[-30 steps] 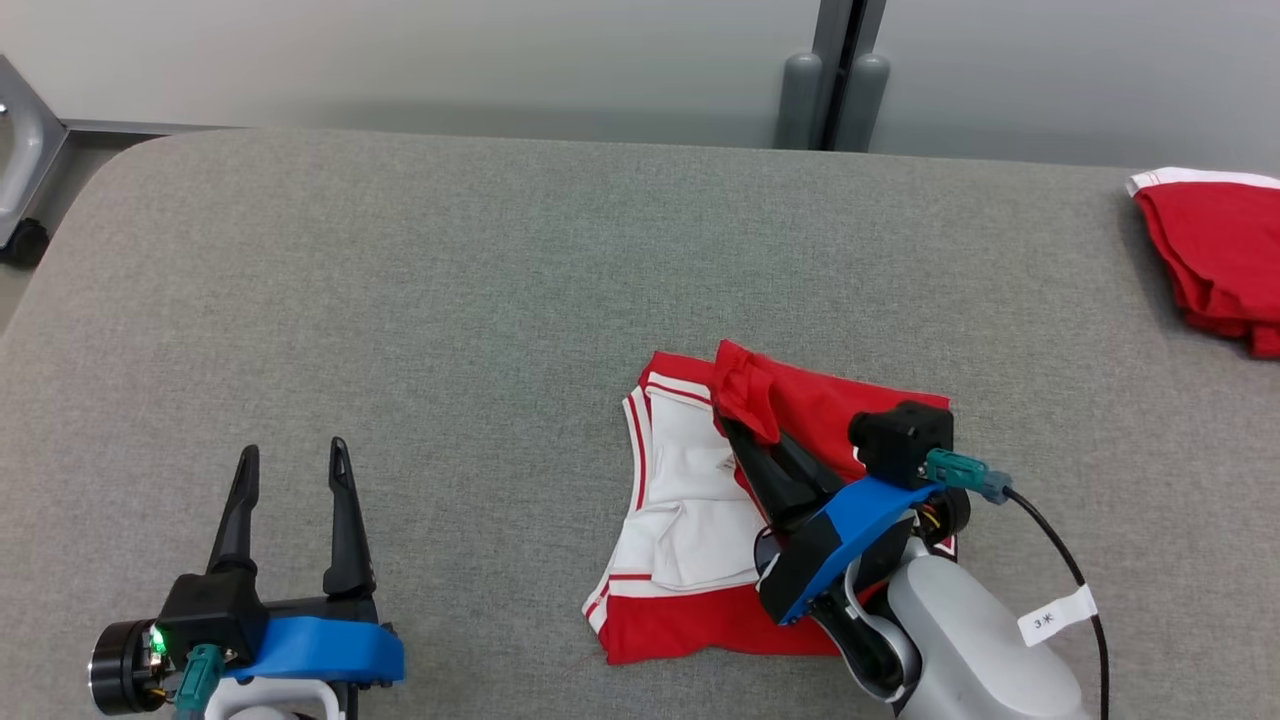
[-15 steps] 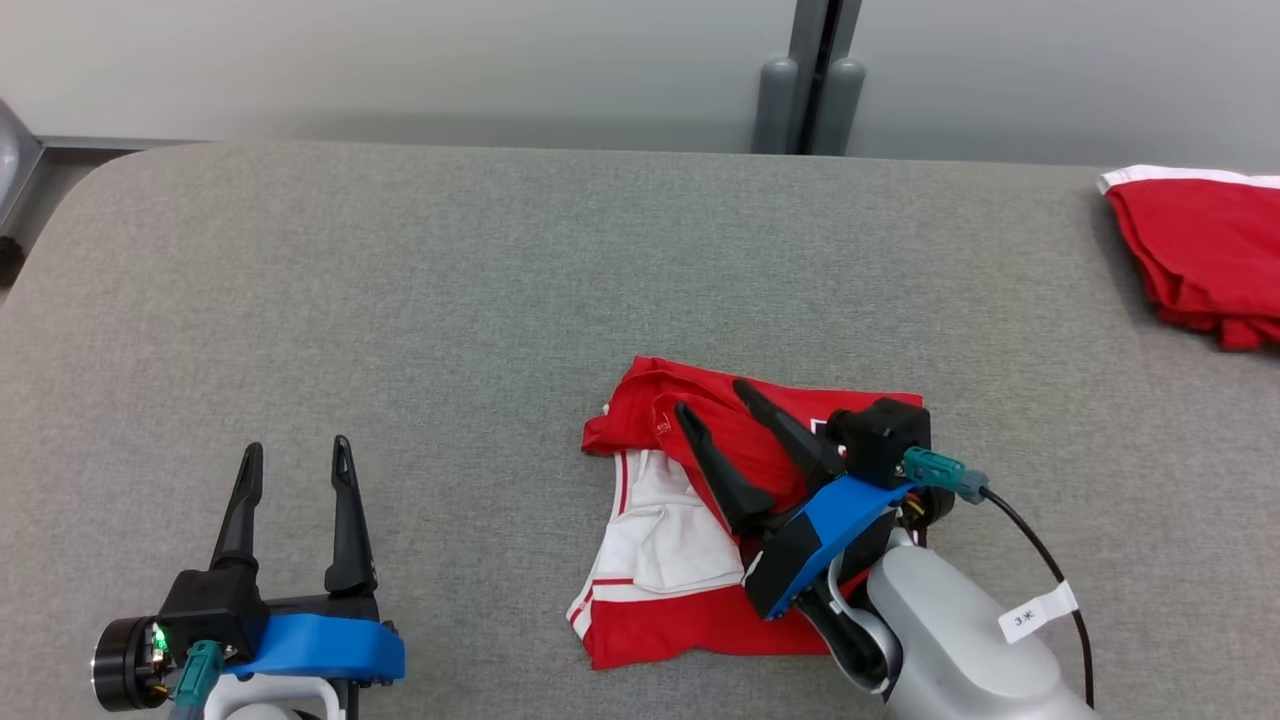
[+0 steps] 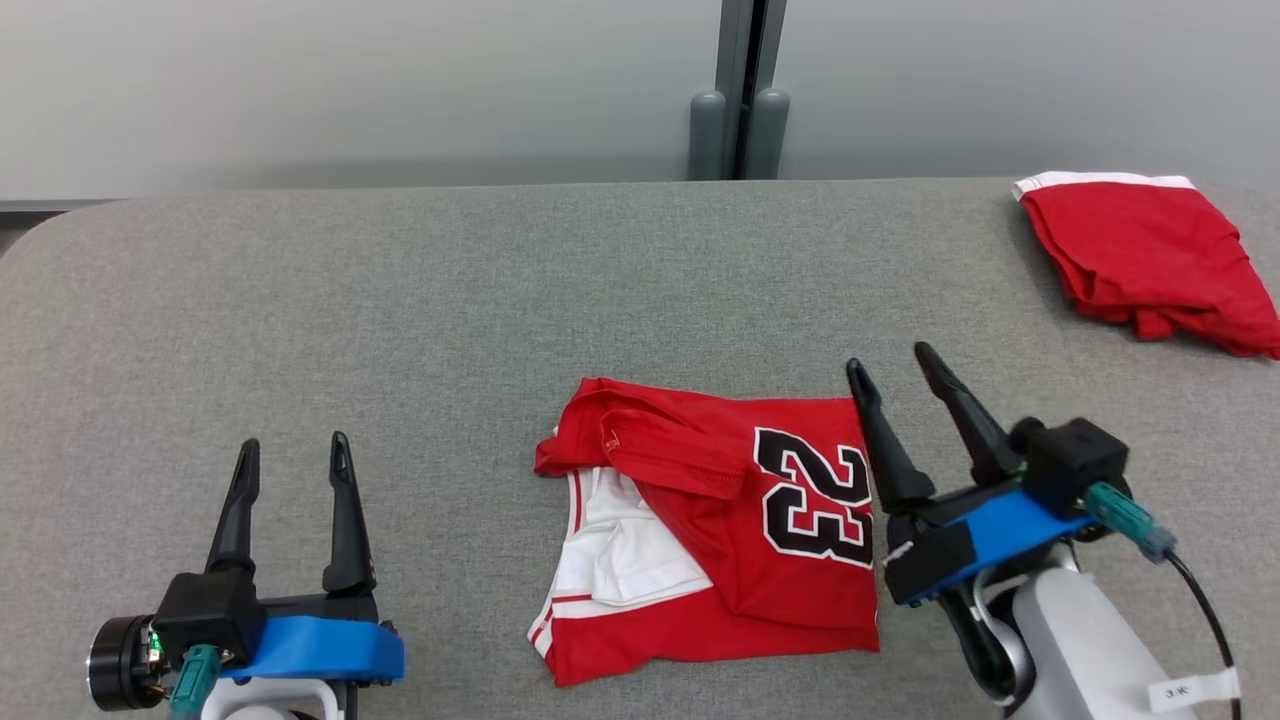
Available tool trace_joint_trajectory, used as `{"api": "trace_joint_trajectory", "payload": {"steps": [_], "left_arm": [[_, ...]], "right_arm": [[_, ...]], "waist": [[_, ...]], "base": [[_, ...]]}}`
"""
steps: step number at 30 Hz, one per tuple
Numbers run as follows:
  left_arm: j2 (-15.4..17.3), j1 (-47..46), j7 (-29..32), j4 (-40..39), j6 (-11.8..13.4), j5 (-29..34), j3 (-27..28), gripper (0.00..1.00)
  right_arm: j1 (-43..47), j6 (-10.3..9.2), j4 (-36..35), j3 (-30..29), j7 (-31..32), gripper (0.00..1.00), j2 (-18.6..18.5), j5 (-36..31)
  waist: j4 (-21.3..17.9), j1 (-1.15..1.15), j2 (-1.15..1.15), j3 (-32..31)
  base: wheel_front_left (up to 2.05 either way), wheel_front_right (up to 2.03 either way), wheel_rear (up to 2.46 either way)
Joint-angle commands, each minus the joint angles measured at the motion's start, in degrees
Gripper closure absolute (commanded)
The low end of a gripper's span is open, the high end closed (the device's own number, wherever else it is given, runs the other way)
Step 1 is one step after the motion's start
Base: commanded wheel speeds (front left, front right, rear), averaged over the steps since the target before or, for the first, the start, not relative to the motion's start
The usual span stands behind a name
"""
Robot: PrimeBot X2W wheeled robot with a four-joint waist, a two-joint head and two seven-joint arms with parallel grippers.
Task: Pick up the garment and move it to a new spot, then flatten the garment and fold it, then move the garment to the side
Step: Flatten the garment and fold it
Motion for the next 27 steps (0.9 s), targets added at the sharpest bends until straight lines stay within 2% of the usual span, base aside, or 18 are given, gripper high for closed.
{"api": "trace_joint_trajectory", "payload": {"steps": [1, 7, 11, 20, 27], "left_arm": [[-0.05, 0.18, -0.25, -0.15, 0.12, 0.47, -0.10, 0.00], [-0.05, 0.55, -0.25, -0.35, -0.07, 0.83, 0.08, 0.00], [-0.05, 1.19, -0.25, -0.25, 0.03, 0.86, 0.41, 0.00], [-0.04, 1.34, -0.25, 0.29, -0.37, 1.15, 0.57, 0.00], [-0.04, 1.23, -0.25, 0.41, -0.73, 1.36, 0.43, 0.00]], "right_arm": [[1.61, 0.01, -0.81, -1.15, -0.22, 0.00, -0.35, -0.75], [8.11, 0.01, -4.07, -7.67, -0.15, 0.00, -0.56, -3.48], [10.96, 0.01, -5.76, -9.00, 0.61, 0.00, 0.12, -4.60], [11.42, 0.01, -7.76, -6.55, 2.76, 0.00, 1.34, -5.46], [8.23, 0.01, -5.15, -1.71, 5.47, 0.00, 2.05, -5.78]], "waist": [[-0.12, 0.00, 0.00, -0.12], [-0.12, 0.00, 0.00, -0.70], [-0.21, 0.00, 0.00, -1.07], [0.43, 0.00, 0.00, -2.01], [1.75, 0.00, 0.00, -1.85]], "base": [[0.00, 0.00, 0.00], [0.00, 0.00, 0.00], [0.00, 0.00, 0.00], [0.00, 0.00, 0.00], [0.00, 0.00, 0.00]]}}
